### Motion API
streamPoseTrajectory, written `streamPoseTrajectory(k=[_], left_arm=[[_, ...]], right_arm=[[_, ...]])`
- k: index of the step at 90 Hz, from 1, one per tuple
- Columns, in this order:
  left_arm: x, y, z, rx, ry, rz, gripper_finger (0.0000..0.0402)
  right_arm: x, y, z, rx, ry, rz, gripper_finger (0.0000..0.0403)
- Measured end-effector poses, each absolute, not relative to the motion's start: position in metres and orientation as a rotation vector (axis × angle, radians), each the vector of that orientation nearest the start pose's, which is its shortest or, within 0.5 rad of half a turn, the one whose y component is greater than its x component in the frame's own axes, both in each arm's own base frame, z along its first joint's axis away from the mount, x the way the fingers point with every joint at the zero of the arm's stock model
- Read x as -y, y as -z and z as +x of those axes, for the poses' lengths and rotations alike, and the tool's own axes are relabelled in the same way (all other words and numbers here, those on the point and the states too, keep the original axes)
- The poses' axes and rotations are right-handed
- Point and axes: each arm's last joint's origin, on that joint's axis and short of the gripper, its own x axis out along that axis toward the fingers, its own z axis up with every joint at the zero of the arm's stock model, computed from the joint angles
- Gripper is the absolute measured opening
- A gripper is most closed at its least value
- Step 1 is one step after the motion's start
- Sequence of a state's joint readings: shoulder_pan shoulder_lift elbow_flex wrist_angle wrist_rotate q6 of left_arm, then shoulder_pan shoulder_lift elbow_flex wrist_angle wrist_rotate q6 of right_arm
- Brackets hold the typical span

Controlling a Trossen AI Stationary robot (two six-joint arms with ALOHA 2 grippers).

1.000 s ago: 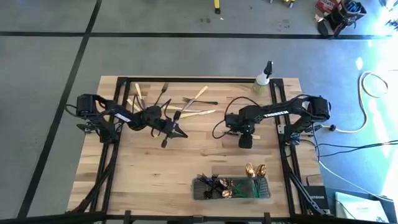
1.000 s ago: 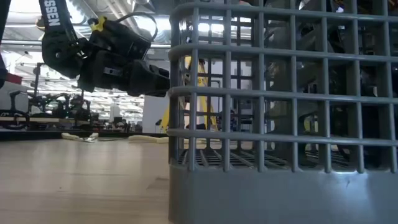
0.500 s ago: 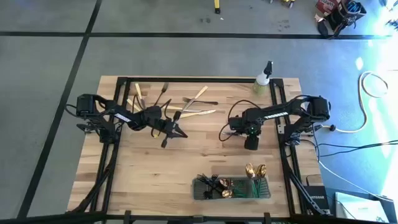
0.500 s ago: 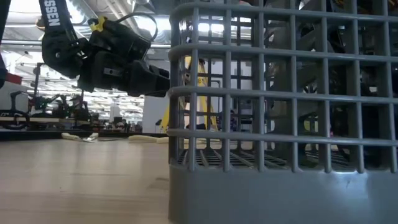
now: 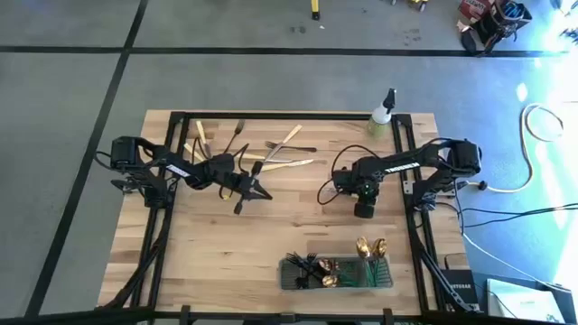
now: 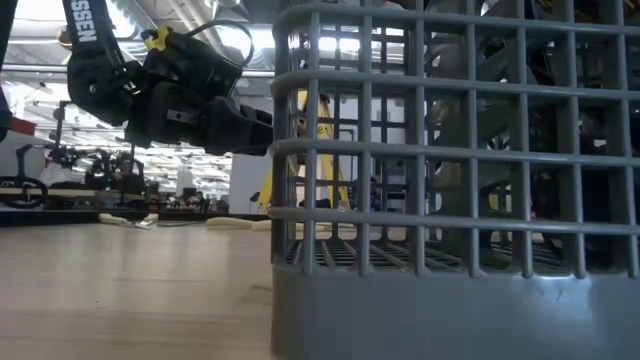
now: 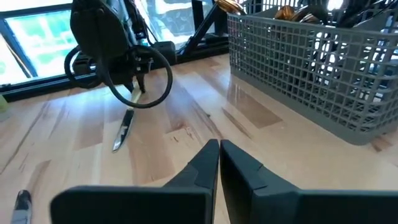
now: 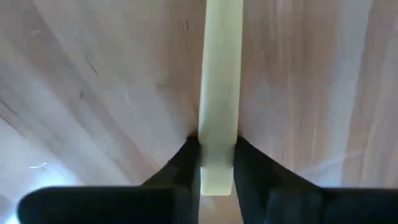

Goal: Sort silverware
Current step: Put the bottom yellow knife into the gray cutlery rack

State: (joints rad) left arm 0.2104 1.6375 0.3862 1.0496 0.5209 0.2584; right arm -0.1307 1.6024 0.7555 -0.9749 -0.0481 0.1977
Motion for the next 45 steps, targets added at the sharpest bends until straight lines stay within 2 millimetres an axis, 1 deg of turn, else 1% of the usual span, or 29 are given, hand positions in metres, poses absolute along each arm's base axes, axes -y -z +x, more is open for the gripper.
streamPoseTrajectory(k=[7,13,32,45], left_arm=[[-0.041,-0.135,0.26,-0.148,0.332,0.183,0.0],[-0.041,-0.135,0.26,-0.148,0.332,0.183,0.0],[-0.041,-0.135,0.26,-0.148,0.332,0.183,0.0],[-0.041,-0.135,0.26,-0.147,0.332,0.183,0.0]], right_arm=[[0.026,-0.13,0.21,-1.802,0.253,0.315,0.0072],[0.025,-0.13,0.211,-1.799,0.258,0.317,0.0076],[0.021,-0.137,0.226,-1.717,0.235,0.293,0.0061],[0.02,-0.142,0.236,-1.659,0.223,0.294,0.0062]])
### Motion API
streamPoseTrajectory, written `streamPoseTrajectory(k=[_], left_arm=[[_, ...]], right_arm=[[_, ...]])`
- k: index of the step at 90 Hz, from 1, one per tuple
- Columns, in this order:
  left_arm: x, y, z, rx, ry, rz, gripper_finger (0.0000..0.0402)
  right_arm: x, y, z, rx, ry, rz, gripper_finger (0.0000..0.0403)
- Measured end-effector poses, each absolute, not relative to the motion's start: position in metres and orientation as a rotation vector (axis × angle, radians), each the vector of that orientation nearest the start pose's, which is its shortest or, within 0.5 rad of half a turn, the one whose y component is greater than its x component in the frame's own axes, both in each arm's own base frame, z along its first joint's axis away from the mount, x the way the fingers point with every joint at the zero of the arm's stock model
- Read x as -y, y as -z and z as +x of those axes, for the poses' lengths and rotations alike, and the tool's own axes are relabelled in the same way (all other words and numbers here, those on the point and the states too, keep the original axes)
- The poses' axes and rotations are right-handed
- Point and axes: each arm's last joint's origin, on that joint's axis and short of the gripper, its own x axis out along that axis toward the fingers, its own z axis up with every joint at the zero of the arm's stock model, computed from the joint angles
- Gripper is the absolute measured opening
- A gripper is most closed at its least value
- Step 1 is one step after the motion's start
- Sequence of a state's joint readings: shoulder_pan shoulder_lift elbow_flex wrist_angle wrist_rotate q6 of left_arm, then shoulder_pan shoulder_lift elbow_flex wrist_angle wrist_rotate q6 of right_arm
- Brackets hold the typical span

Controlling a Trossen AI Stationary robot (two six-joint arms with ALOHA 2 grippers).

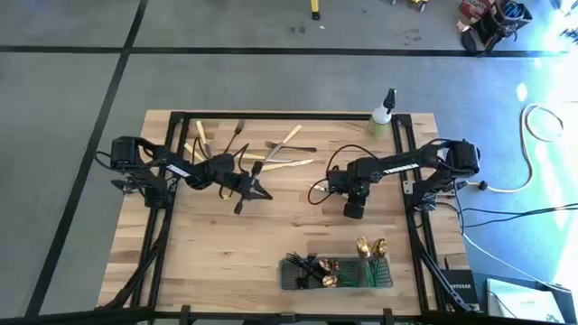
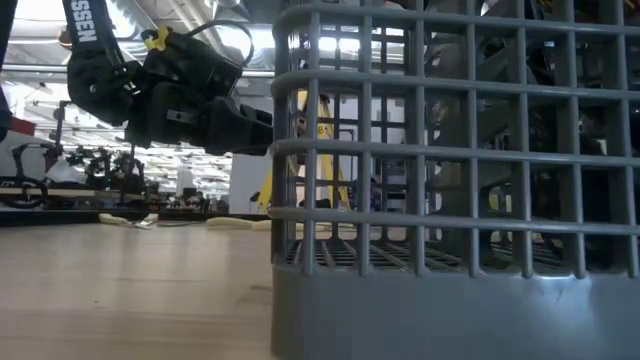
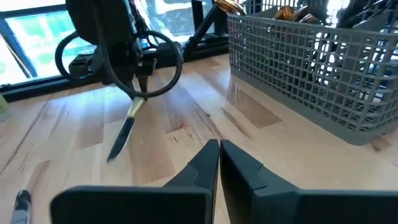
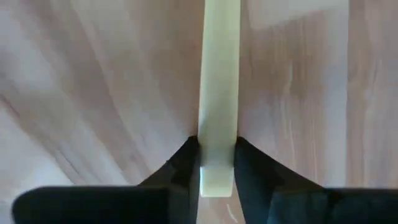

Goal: Sort silverware
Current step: Put the bottom yellow knife into the gray cutlery rack

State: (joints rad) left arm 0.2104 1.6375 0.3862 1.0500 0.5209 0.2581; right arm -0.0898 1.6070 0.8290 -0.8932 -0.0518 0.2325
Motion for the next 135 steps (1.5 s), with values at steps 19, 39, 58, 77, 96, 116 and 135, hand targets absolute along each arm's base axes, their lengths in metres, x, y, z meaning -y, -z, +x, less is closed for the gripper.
streamPoseTrajectory(k=[19,39,58,77,96,116,135], left_arm=[[-0.041,-0.135,0.26,-0.149,0.331,0.172,0.0],[-0.041,-0.135,0.26,-0.149,0.331,0.169,0.0],[-0.04,-0.135,0.26,-0.149,0.342,0.156,0.0],[-0.038,-0.142,0.262,-0.09,0.379,0.128,0.0],[-0.023,-0.155,0.273,-0.018,0.46,0.123,0.0],[-0.01,-0.18,0.295,0.052,0.464,0.06,0.0011],[-0.004,-0.196,0.307,0.079,0.416,-0.071,0.0073]], right_arm=[[0.02,-0.152,0.247,-1.594,0.202,0.308,0.0063],[0.021,-0.175,0.255,-1.454,0.191,0.314,0.0063],[0.022,-0.206,0.258,-1.145,0.192,0.364,0.0064],[0.021,-0.233,0.272,-0.824,0.125,0.418,0.0064],[-0.001,-0.254,0.29,-0.575,-0.046,0.408,0.0064],[-0.029,-0.263,0.294,-0.47,-0.072,0.357,0.0064],[-0.053,-0.264,0.291,-0.45,-0.058,0.309,0.0064]])
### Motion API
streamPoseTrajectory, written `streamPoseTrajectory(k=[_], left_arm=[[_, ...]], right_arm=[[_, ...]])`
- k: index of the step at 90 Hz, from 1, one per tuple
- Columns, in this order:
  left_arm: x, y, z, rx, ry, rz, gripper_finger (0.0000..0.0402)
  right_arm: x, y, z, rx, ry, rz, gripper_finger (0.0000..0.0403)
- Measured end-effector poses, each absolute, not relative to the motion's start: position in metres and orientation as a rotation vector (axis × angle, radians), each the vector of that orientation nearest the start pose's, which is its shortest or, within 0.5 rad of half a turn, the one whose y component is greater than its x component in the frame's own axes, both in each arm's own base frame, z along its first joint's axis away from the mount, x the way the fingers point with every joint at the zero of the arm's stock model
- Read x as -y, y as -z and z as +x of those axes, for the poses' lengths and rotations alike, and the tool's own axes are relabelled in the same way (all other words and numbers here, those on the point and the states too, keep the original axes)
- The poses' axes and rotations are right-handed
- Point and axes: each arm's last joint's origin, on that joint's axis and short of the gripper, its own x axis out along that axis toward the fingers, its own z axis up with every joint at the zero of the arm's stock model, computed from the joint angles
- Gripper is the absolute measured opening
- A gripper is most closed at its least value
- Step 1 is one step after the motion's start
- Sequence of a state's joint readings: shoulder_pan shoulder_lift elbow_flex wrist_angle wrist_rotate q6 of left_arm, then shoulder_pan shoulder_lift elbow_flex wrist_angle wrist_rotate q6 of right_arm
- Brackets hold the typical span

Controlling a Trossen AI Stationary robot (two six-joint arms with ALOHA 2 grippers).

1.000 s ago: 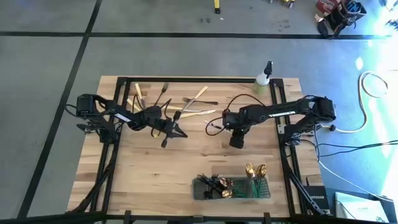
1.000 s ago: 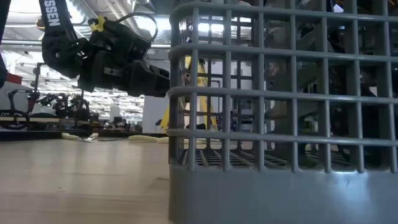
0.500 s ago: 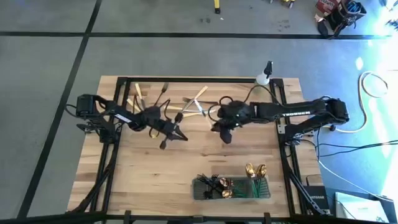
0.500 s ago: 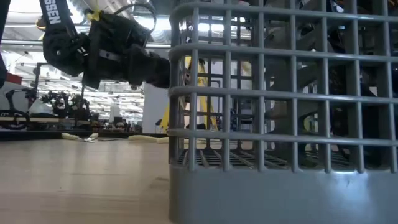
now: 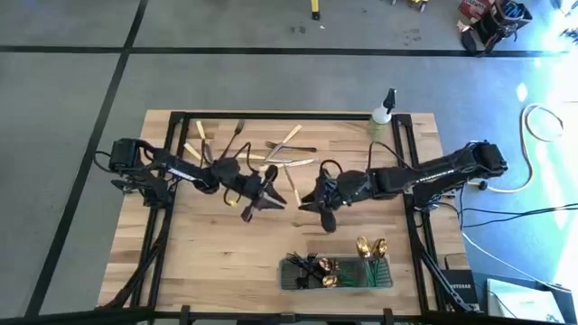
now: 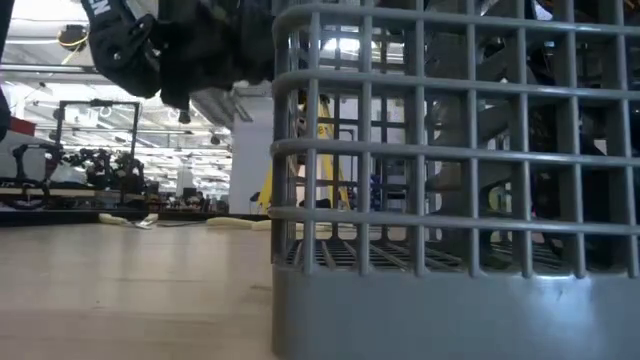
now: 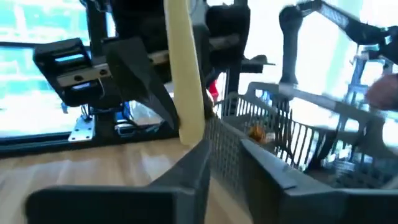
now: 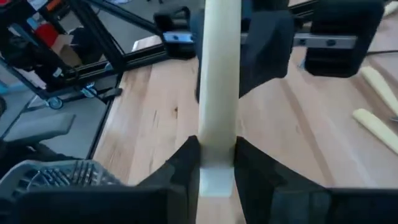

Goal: Sort silverware
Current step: Put the bottom yellow knife into the gray cutlery rack

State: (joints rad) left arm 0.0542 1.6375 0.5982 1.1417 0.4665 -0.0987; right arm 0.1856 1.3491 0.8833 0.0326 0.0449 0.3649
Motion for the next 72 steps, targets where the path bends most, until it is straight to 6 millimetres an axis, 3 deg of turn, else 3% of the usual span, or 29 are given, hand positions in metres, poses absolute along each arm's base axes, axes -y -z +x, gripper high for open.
streamPoseTrajectory(k=[36,54,72], left_arm=[[0.01,-0.217,0.321,0.162,0.293,-0.079,0.0221],[0.019,-0.232,0.329,0.208,0.308,-0.045,0.0241],[0.013,-0.236,0.336,0.172,0.215,-0.056,0.0242]], right_arm=[[-0.068,-0.266,0.288,-0.405,0.011,0.24,0.0064],[-0.067,-0.266,0.289,-0.395,0.039,0.219,0.0064],[-0.067,-0.266,0.289,-0.387,0.055,0.207,0.0064]])
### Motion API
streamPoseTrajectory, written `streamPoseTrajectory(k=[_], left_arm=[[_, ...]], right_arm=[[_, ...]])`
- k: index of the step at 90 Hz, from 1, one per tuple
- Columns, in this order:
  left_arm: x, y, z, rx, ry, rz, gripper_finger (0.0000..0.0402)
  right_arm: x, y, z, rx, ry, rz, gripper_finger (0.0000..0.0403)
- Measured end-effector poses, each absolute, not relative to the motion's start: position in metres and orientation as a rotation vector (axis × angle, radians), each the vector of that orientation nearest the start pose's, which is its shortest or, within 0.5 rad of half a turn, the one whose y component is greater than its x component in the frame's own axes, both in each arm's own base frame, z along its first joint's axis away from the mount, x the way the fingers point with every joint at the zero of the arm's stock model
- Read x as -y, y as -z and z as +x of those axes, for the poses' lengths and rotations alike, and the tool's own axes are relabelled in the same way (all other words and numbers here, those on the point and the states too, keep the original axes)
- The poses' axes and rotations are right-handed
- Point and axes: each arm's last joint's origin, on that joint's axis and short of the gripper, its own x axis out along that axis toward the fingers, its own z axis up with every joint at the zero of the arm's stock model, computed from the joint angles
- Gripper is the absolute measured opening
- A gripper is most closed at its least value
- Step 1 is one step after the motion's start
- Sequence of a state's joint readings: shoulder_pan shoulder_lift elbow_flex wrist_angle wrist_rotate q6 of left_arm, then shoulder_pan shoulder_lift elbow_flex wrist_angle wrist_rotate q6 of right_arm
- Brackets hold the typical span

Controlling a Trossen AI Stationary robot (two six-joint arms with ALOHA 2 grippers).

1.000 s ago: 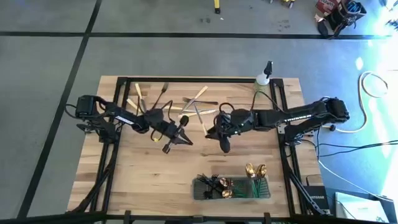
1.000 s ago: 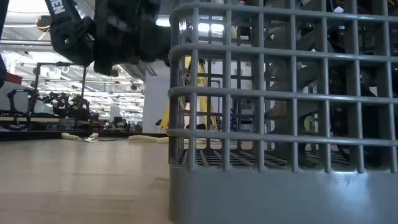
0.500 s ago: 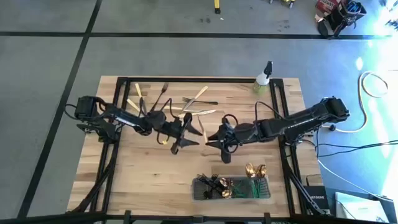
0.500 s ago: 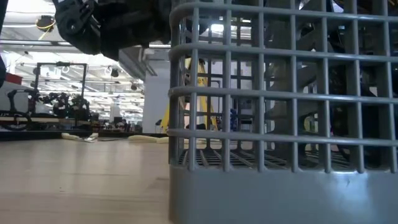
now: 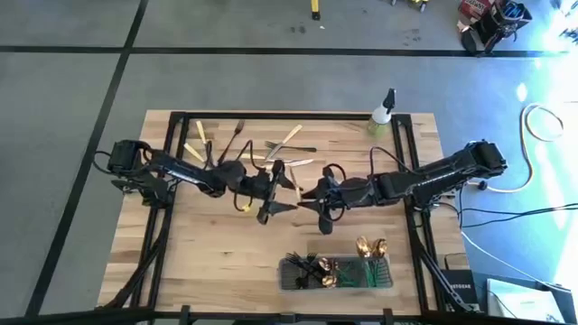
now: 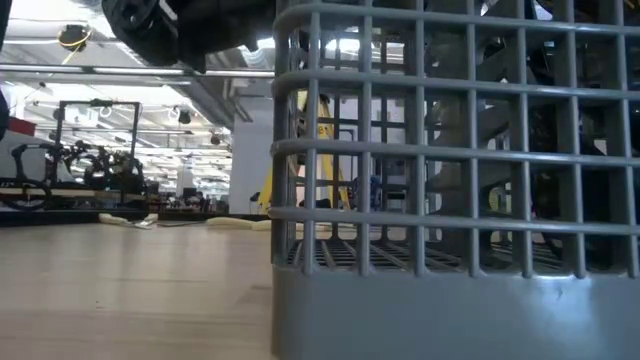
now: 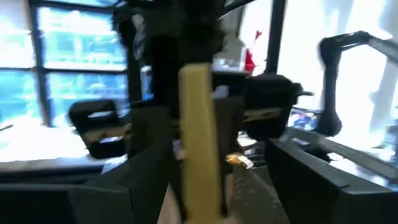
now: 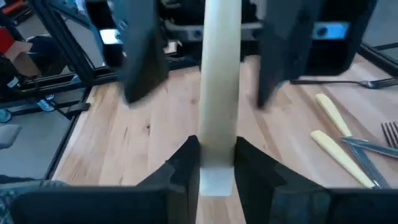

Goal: Sort silverware
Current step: Put the bottom yellow knife into the gray cutlery rack

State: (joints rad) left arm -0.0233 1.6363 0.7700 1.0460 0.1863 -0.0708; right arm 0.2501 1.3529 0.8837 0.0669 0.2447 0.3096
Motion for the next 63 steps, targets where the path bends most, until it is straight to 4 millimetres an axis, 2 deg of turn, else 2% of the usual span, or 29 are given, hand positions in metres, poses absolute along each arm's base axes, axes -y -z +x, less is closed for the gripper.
streamPoseTrajectory(k=[52,63], left_arm=[[0.0101,-0.2384,0.3371,0.183,0.175,-0.049,0.0237],[0.0102,-0.2384,0.3371,0.183,0.175,-0.056,0.0213]], right_arm=[[-0.0667,-0.2657,0.2889,-0.396,0.055,0.201,0.0064],[-0.0666,-0.2657,0.2889,-0.395,0.056,0.201,0.0064]])
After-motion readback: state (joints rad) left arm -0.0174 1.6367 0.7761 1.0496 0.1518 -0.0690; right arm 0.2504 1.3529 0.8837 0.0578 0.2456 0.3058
